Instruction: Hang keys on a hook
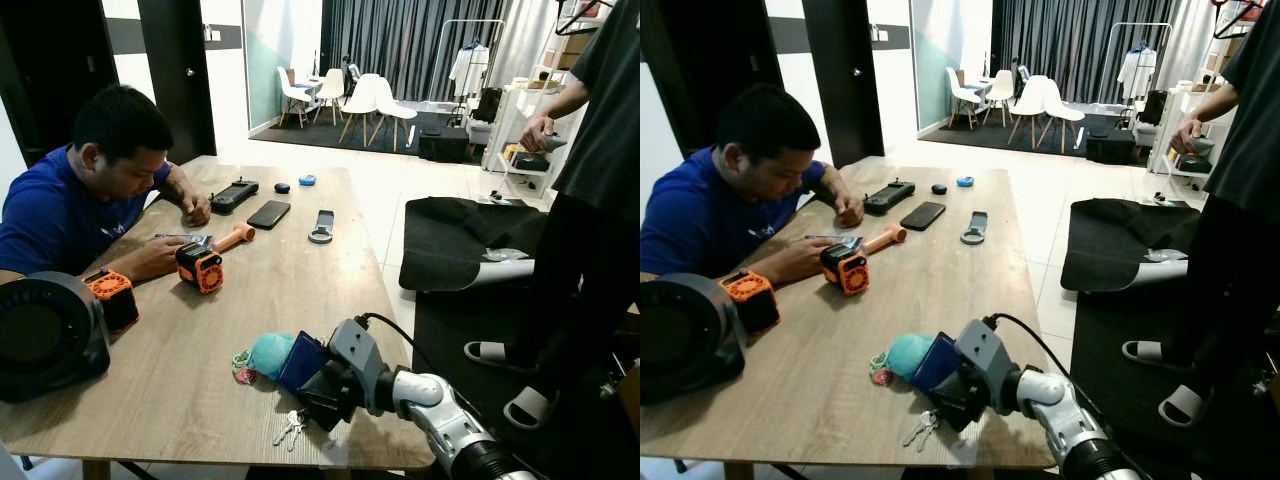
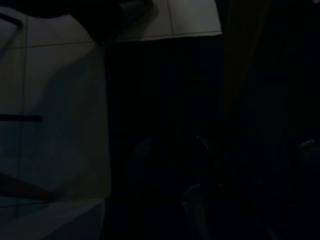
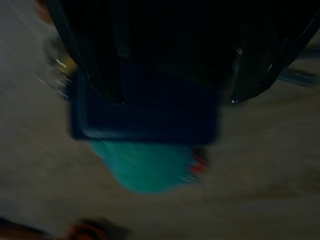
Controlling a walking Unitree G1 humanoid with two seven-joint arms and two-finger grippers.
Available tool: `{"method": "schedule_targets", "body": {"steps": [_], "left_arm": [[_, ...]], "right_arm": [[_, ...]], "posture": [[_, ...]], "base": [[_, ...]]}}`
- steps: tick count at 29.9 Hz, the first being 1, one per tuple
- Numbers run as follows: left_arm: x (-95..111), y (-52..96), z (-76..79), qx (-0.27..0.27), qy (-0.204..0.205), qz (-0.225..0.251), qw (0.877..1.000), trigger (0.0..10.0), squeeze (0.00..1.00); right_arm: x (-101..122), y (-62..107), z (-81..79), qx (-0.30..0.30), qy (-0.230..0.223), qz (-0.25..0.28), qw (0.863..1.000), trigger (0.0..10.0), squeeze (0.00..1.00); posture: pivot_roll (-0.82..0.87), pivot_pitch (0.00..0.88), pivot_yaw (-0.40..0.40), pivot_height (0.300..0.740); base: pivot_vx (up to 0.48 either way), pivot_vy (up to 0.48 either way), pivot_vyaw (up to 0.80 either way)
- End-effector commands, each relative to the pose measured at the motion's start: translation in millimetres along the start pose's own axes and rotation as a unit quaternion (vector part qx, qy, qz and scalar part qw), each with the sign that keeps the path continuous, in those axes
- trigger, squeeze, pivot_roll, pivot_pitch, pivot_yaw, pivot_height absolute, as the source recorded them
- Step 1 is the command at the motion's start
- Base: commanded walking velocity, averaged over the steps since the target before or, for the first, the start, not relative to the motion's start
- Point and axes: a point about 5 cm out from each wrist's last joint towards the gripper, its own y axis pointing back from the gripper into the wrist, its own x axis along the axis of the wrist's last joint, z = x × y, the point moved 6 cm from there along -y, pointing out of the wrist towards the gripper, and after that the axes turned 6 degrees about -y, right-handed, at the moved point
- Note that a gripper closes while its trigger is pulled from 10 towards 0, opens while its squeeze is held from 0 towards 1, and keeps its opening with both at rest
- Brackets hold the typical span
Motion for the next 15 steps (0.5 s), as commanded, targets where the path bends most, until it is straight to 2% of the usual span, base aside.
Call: {"method": "schedule_targets", "body": {"steps": [1,4,9,15], "left_arm": [[-4,2.7,-1.8,0.003,-0.003,-0.006,1.0,10.0,0.0],[-3,2.6,-2.0,0.005,-0.002,-0.004,1.0,10.0,0.0],[-2,2.3,-2.7,0.007,-0.001,-0.002,1.0,10.0,0.0],[0,1.4,-3.3,0.007,-0.001,0.0,1.0,10.0,0.0]], "right_arm": [[2,-0.9,-6.7,0.017,0.001,0.01,1.0,10.0,0.0],[3,-2.4,-19.4,0.046,0.004,0.02,0.999,10.0,0.0],[-1,-1.8,-31.0,0.064,0.004,0.018,0.998,10.0,0.0],[-9,2.7,-31.3,0.061,-0.005,0.003,0.998,10.0,0.0]], "posture": [[0.05,0.051,-0.034,0.74],[0.05,0.05,-0.036,0.74],[0.05,0.049,-0.036,0.74],[0.05,0.04,-0.031,0.74]], "base": [[0.0,0.0,0.0],[0.0,0.0,0.0],[0.0,0.0,0.0],[0.0,0.0,0.0]]}}
